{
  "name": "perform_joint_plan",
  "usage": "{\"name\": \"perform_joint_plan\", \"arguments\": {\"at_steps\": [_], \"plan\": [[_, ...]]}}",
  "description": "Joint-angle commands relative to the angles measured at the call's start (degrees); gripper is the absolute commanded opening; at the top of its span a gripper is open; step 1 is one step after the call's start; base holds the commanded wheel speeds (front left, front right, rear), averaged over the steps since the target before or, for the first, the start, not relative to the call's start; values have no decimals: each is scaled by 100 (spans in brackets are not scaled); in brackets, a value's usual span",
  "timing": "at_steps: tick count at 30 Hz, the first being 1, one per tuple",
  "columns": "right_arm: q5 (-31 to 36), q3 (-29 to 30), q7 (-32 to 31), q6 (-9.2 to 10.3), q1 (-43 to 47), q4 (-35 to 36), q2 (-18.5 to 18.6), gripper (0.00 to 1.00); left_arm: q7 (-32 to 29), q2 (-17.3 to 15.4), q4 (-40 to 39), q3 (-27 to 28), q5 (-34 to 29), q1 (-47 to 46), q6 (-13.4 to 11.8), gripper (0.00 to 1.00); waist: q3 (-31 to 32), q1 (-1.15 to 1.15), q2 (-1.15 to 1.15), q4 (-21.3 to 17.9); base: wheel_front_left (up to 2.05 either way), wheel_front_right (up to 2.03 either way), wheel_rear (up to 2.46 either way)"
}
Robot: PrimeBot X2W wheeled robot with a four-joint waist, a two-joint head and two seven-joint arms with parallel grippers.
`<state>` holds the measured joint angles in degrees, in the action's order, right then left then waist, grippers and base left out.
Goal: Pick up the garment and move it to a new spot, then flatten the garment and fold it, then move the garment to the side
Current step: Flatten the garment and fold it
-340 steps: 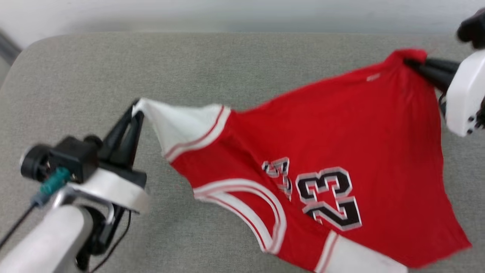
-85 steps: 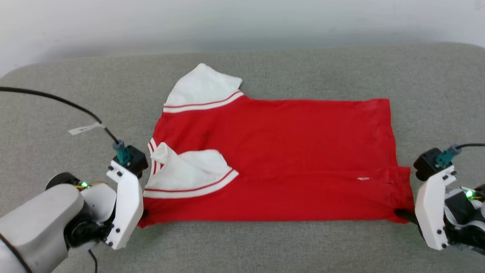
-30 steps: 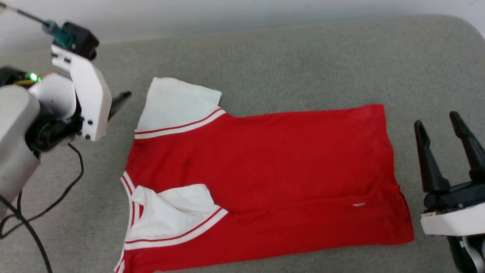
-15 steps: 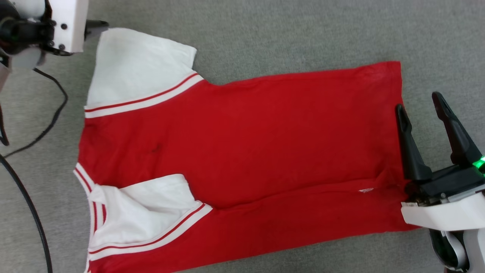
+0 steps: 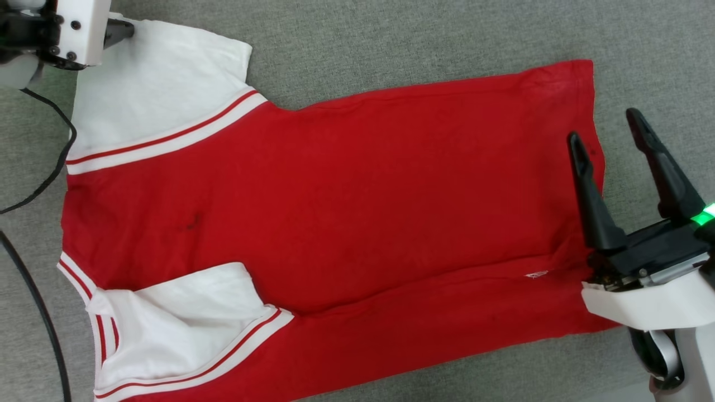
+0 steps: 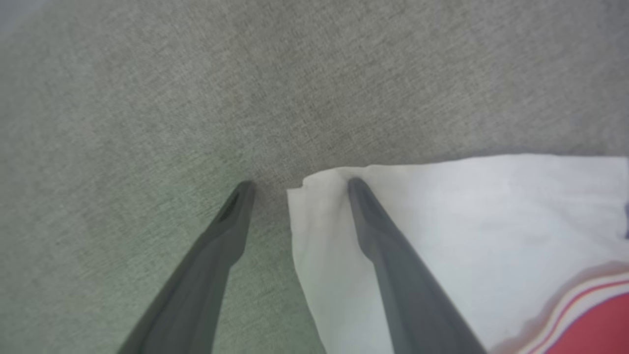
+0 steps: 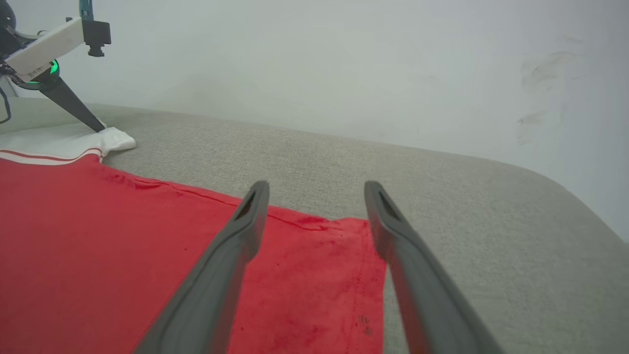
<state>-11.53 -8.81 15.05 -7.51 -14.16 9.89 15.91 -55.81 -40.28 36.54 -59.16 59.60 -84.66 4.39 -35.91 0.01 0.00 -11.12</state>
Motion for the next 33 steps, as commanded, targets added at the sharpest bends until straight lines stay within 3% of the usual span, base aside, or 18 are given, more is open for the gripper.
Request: {"name": "perform_joint_plan", "arguments": {"at_steps": [1, 9, 14, 21, 26, 33], "plan": [[21, 44, 14, 4, -94, 28, 20, 100, -99, 24, 106, -133, 51, 299, 37, 0, 52, -1, 0, 29, 0, 0, 0], [11, 336, 13, 4, -330, 8, 289, 100, 183, 129, 1, -139, 22, 267, 163, 0, 359, -1, 0, 179, 0, 0, 0], [-69, 385, -311, 4, -796, -263, 871, 100, 493, 228, -165, -203, -5, 264, 258, 0, 685, -1, 0, 350, 0, 0, 0], [-1267, -460, -2430, 4, -1645, -724, 2240, 100, 879, 310, -860, -454, 54, 377, 299, 0, 999, -1, 0, 655, 0, 0, 0], [-2211, -1252, -3968, 5, -2277, -868, 2966, 100, 1038, 165, -1469, -732, 101, 331, 300, 0, 1059, -1, 0, 814, 0, 0, 0], [-3190, -2443, -5793, 4, -3240, -1314, 3456, 100, 1307, 76, -1990, -1035, 130, 196, 301, 0, 959, -1, 0, 1031, 0, 0, 0]]}}
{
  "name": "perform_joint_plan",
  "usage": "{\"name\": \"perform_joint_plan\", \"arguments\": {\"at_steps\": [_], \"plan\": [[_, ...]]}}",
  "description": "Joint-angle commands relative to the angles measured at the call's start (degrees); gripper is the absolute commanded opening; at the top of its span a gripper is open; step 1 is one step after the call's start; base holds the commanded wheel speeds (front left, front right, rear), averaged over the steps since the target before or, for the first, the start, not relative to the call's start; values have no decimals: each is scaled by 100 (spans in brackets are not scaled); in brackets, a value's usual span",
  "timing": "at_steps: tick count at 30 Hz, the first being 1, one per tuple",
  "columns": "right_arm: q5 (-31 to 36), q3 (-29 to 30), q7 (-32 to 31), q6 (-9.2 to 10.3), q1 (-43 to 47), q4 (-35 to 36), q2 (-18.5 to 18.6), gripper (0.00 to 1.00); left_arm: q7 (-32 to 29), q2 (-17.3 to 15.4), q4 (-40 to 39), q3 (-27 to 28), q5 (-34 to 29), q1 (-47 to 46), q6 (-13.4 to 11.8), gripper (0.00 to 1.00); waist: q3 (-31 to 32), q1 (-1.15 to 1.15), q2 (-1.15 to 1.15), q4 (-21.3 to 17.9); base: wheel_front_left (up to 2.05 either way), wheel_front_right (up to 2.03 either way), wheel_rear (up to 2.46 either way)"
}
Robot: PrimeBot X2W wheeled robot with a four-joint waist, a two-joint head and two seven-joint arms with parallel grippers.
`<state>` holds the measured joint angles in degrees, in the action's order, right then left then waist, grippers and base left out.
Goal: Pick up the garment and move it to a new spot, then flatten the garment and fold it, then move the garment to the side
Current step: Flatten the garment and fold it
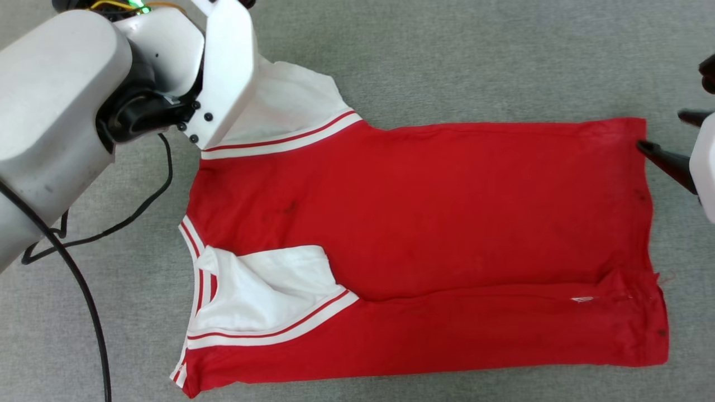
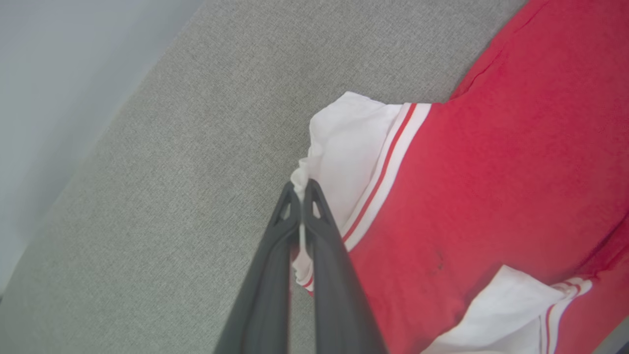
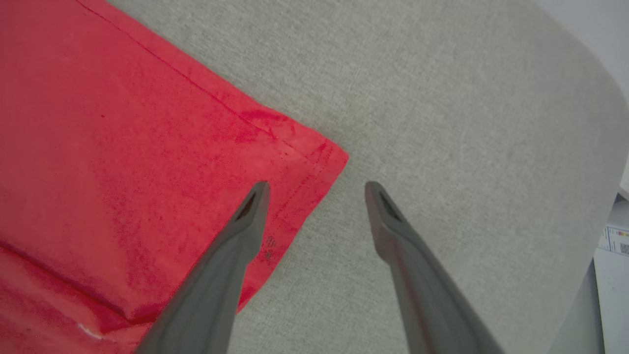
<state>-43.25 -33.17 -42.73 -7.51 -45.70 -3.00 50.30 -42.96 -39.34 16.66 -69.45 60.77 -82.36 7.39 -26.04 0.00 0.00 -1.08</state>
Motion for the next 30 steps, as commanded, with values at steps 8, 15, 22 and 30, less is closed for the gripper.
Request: {"name": "perform_joint_plan", "arguments": {"at_steps": [8, 15, 22, 30], "plan": [[-600, -401, -1401, 4, -860, -1050, -236, 100, 310, -4, -342, -185, 38, -183, 2, 0, -252, 0, 0, 245, 0, 0, 0], [-618, -415, -1562, 3, -967, -1792, -715, 100, 514, -39, -405, -272, 75, -267, 2, 0, -441, 0, 0, 378, 0, 0, 0], [-813, -886, -1426, -6, -475, -2000, -1008, 0, 737, -78, -318, -332, 138, -119, 2, 0, -458, 0, 0, 397, 0, 0, 0], [-916, -945, -648, -4, -690, -1839, -694, 0, 1196, -232, -224, -357, 190, 158, 2, 0, 91, 0, 0, 310, 0, 0, 0]]}}
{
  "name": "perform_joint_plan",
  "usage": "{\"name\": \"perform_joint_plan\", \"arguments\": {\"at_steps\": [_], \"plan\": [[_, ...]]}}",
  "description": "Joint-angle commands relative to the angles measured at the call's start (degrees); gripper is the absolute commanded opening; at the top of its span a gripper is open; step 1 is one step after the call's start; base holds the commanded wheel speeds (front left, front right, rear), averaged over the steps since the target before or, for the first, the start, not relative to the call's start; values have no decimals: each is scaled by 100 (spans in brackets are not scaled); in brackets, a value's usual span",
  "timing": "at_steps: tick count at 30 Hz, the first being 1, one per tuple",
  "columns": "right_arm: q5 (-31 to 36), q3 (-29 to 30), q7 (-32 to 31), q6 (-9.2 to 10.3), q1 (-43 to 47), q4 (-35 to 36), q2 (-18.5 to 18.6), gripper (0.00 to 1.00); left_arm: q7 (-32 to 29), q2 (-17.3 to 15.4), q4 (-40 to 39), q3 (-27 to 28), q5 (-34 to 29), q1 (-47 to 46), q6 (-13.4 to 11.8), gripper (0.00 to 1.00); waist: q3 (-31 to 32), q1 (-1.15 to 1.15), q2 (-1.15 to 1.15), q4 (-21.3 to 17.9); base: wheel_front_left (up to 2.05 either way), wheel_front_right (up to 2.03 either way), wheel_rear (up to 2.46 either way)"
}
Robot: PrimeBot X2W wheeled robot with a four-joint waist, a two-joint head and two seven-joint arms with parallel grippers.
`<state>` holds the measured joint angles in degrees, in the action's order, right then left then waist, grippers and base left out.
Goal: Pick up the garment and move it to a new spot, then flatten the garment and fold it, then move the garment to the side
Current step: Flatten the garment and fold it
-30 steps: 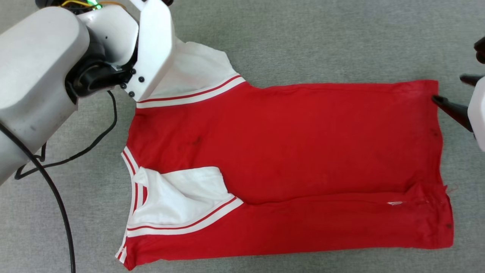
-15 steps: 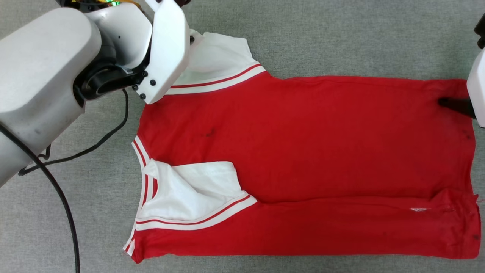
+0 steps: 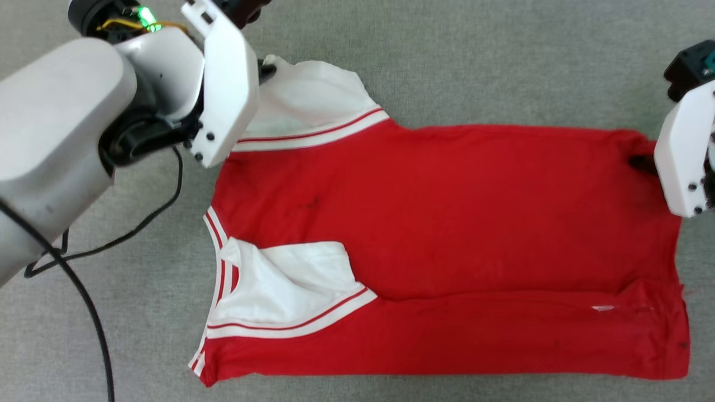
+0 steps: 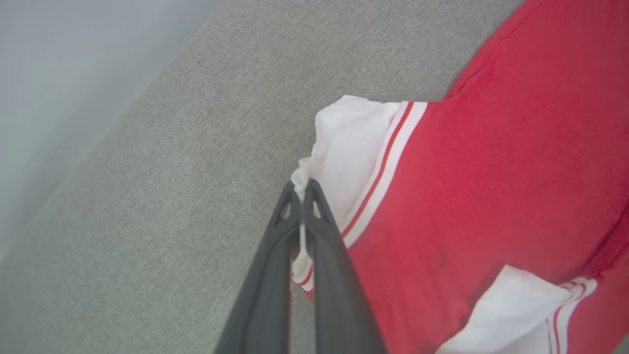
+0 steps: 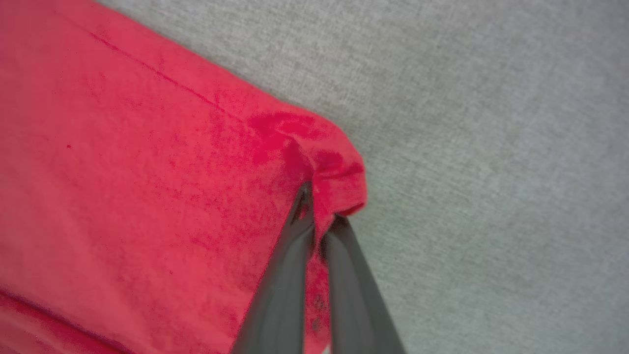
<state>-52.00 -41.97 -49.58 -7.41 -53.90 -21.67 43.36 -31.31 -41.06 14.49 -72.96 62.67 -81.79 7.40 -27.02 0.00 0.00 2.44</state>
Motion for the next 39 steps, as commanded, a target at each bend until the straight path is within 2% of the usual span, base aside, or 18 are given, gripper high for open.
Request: {"name": "perform_joint_plan", "arguments": {"at_steps": [1, 8, 12, 19, 28, 33, 39], "plan": [[-67, -82, 157, -13, 144, 50, 51, 0, 94, -101, -23, -11, -5, 179, 1, 0, 301, 0, 0, -53, 0, 0, 0], [-386, -338, 902, -6, 628, 326, 350, 0, 517, -561, -367, -22, 140, 859, 1, 0, 939, 0, 0, -81, 0, 0, 0], [-531, -408, 1305, -6, 989, 483, 524, 0, 742, -831, -635, -25, 201, 1326, -99, 0, 1222, 0, 0, -76, 0, 0, 0], [-693, -596, 1793, -6, 1721, 796, 833, 0, 944, -1264, -1326, -33, 248, 2333, -424, 0, 1627, 0, 0, -92, 0, 0, 0], [-785, -737, 2234, -6, 2595, 974, 945, 0, 902, -1723, -2080, -35, 294, 3727, -913, 0, 1812, 0, 0, -119, 0, 0, 0], [-684, -771, 2346, -6, 2835, 873, 833, 0, 853, -1603, -2021, -37, 297, 4257, -1019, 0, 1717, 0, 0, -131, 0, 0, 0], [-589, -831, 2397, -6, 2906, 725, 636, 0, 863, -1354, -1732, -37, 243, 4519, -971, 0, 1652, 0, 0, -132, 0, 0, 0]]}}
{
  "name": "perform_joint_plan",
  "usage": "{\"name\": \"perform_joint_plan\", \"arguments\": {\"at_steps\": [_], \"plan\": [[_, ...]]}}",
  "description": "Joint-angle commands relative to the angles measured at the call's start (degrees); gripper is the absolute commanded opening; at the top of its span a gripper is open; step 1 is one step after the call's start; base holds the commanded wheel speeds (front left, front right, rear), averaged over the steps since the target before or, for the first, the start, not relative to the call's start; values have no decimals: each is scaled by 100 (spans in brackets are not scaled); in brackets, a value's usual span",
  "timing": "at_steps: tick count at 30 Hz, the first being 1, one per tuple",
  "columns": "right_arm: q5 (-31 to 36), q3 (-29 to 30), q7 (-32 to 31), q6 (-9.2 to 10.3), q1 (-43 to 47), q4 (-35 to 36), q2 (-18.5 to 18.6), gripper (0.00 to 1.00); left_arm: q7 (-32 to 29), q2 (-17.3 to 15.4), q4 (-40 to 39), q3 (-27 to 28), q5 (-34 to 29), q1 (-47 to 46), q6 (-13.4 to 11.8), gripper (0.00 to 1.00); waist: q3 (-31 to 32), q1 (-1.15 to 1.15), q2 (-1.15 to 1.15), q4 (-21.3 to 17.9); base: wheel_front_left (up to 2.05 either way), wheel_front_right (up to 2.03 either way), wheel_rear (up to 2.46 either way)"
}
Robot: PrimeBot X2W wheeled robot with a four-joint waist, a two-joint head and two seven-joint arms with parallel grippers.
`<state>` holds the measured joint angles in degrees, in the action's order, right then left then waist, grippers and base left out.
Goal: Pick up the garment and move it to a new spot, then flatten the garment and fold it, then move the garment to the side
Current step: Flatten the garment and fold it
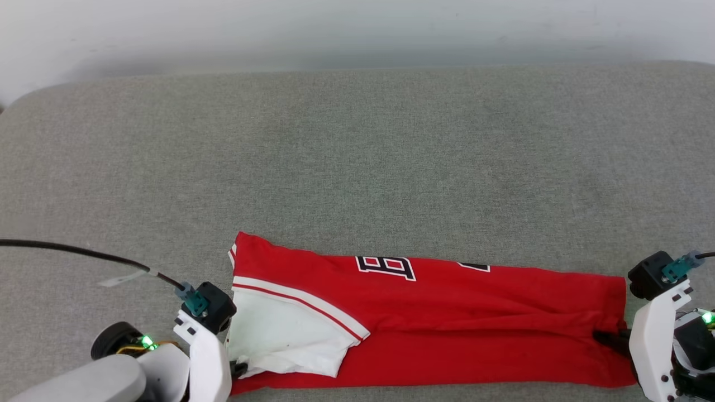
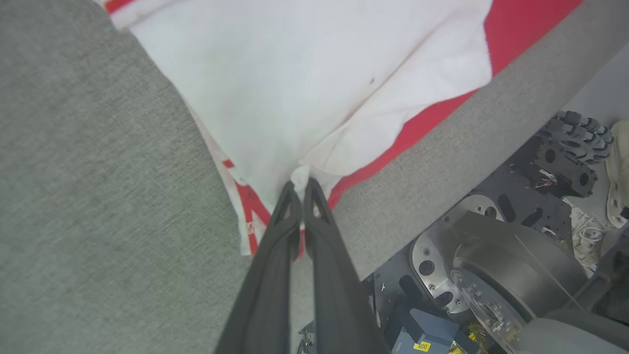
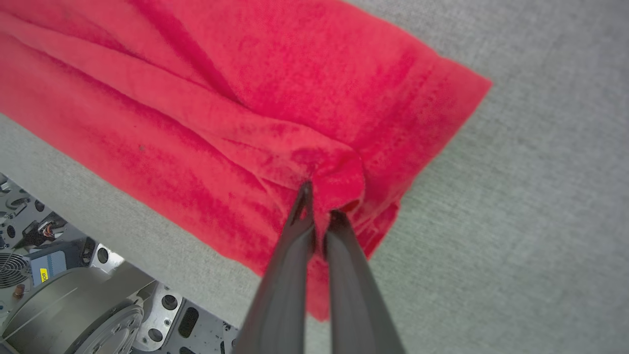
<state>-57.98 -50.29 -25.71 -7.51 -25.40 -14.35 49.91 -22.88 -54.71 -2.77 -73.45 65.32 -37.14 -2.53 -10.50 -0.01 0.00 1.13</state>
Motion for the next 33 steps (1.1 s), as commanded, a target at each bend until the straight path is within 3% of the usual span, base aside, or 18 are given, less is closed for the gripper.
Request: {"name": "perform_joint_plan", "arguments": {"at_steps": [1, 2, 3, 11, 14, 22, 25, 26, 28, 33], "plan": [[13, 9, 36, 4, 60, -45, -57, 18, 51, 77, 63, 10, 26, 92, 8, 0, 3, 1, 0, 0, 0, 0, 0], [18, 20, 44, 4, 56, -72, -90, 94, 61, 109, 100, 11, 35, 108, 0, 100, 14, 1, 0, 0, 0, 0, 0], [11, 100, 138, 4, 14, -68, -128, 100, 195, 141, 137, 59, -19, 101, -23, 100, 54, 1, 0, -1, 0, 0, 0], [-21, 697, 736, 4, 67, 270, 12, 100, 799, 23, -103, 259, -571, -136, -286, 100, 265, 1, 0, 76, 0, 0, 0], [-54, 1056, 986, 3, 203, 386, 29, 100, 1341, 89, -195, 470, -776, -166, -555, 100, 321, 1, 0, 104, 0, 0, 0], [-465, 2237, 1352, 3, 868, 2, -142, 100, 3530, 618, 85, 1249, -1149, 471, -1942, 100, 302, 1, 0, 131, 0, 0, 0], [-648, 2504, 1334, 3, 1110, -208, -239, 100, 3775, 801, 153, 1587, -1270, 753, -2268, 100, 262, 1, 0, 147, 0, 0, 0], [-800, 2661, 1263, 3, 1347, -373, -364, 100, 3810, 1051, 68, 2080, -1606, 1072, -2583, 100, 231, 1, 0, 182, 0, 0, 0], [-960, 2750, 1158, 3, 1527, -482, -509, 100, 3815, 1296, -49, 2647, -2162, 1525, -2831, 100, 194, 1, 0, 224, 0, 0, 0], [-1131, 2780, 971, 3, 1670, -648, -787, 100, 3817, 1810, -250, 3574, -3040, 2252, -3072, 100, 127, 1, 0, 269, 0, 0, 0]]}}
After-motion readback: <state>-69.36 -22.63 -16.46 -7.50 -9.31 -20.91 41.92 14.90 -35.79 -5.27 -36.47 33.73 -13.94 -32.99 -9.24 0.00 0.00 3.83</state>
